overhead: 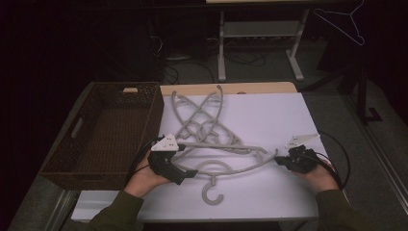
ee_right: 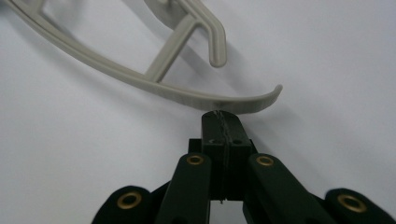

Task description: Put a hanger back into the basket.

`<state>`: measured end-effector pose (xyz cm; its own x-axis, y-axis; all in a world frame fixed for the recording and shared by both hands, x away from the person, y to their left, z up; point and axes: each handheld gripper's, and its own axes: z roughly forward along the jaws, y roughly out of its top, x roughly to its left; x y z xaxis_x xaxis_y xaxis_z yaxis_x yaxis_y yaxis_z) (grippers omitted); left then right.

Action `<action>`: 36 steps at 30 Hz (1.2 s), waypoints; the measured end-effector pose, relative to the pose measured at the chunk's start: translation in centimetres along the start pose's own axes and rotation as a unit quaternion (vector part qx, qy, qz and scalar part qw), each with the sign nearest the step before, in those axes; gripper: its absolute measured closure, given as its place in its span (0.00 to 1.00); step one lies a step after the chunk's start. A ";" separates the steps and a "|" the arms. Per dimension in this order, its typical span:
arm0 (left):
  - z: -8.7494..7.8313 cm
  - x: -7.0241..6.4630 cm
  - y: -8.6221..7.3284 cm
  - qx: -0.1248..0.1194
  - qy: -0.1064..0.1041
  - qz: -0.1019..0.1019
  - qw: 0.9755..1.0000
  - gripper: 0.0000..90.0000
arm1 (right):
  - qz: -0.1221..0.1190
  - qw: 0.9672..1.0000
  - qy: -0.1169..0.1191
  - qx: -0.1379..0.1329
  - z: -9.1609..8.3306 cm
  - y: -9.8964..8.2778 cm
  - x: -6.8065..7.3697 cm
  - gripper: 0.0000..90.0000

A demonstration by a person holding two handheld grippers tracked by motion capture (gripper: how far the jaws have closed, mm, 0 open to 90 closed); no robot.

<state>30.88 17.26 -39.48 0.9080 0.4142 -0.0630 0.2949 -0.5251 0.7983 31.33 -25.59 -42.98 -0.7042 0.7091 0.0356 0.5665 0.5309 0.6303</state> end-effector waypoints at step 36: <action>4.0 -0.5 -1.3 0.157 -0.006 0.129 0.979 0.74 | 0.032 0.989 0.038 -0.136 -3.0 -1.2 0.5 0.33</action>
<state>31.22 14.81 -42.90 0.9671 0.2299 0.1086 0.1303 -0.8149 0.5647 29.01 -27.21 -41.42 -0.7066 0.6949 0.1333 0.4813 0.3339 0.8105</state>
